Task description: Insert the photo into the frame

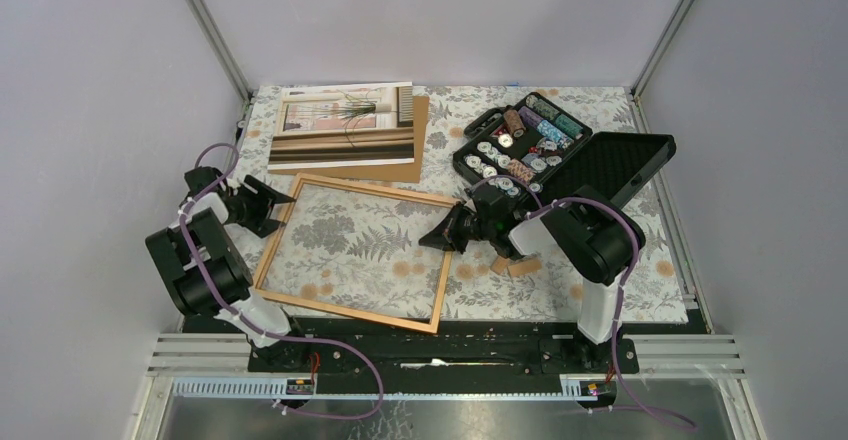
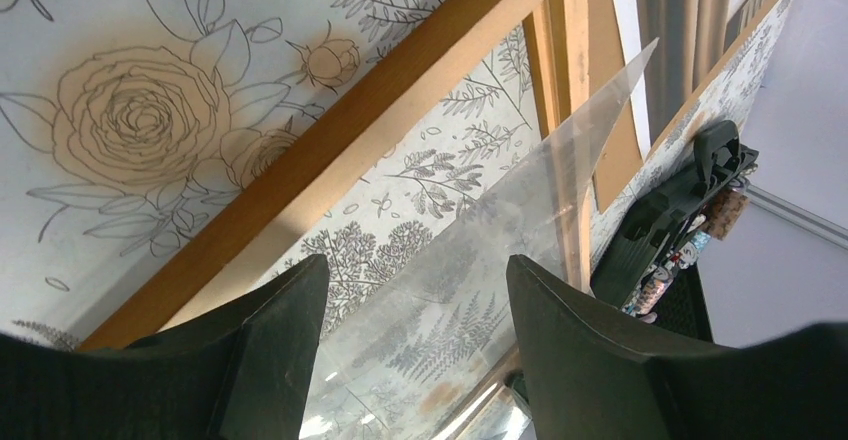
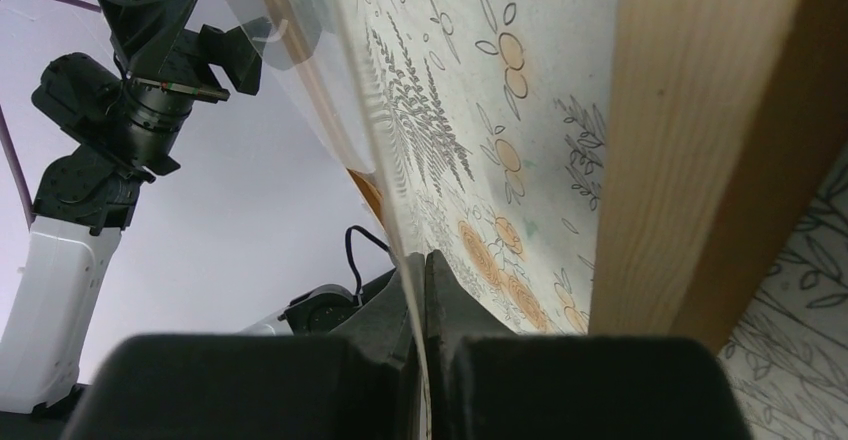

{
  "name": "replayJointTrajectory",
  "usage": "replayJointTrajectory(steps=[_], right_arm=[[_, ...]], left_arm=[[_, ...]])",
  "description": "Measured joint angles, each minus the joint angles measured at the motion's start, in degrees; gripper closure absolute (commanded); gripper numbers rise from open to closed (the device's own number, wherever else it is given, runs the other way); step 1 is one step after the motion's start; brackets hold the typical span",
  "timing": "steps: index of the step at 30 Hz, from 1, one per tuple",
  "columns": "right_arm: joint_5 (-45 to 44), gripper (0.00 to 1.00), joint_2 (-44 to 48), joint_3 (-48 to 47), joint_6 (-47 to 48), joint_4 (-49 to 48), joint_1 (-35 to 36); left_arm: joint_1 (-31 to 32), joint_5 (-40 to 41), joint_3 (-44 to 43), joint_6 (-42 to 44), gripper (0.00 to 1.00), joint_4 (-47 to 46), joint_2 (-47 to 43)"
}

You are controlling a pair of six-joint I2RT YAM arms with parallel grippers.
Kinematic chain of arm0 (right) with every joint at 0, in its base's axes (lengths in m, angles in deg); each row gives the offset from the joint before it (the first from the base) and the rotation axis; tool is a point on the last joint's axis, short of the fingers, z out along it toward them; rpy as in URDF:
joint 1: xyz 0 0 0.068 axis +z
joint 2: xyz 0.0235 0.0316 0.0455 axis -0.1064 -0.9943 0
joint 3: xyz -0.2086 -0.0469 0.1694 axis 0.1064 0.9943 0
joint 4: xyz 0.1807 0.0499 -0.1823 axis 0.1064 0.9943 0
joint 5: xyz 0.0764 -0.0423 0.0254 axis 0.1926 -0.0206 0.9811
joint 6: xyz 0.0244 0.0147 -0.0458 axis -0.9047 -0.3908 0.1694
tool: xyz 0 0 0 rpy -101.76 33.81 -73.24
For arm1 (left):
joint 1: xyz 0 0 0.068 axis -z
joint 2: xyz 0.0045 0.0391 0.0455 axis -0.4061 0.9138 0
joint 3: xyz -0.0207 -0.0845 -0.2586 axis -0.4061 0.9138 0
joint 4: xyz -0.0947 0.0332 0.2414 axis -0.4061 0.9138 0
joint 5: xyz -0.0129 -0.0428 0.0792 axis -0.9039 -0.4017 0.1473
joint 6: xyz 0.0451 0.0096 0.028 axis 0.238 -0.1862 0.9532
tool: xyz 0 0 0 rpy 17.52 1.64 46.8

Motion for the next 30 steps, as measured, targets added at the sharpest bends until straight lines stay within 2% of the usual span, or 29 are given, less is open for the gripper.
replayJointTrajectory(steps=[12,30], right_arm=[[0.2,1.0,2.3,0.0,-1.4,0.0,0.6],[0.1,1.0,2.9,0.6,-2.2,-0.1,0.9]], left_arm=[[0.0,0.6,-1.6,0.0,0.3,3.4,-4.2],[0.0,1.0,-1.6,0.0,0.3,4.0,-4.6]])
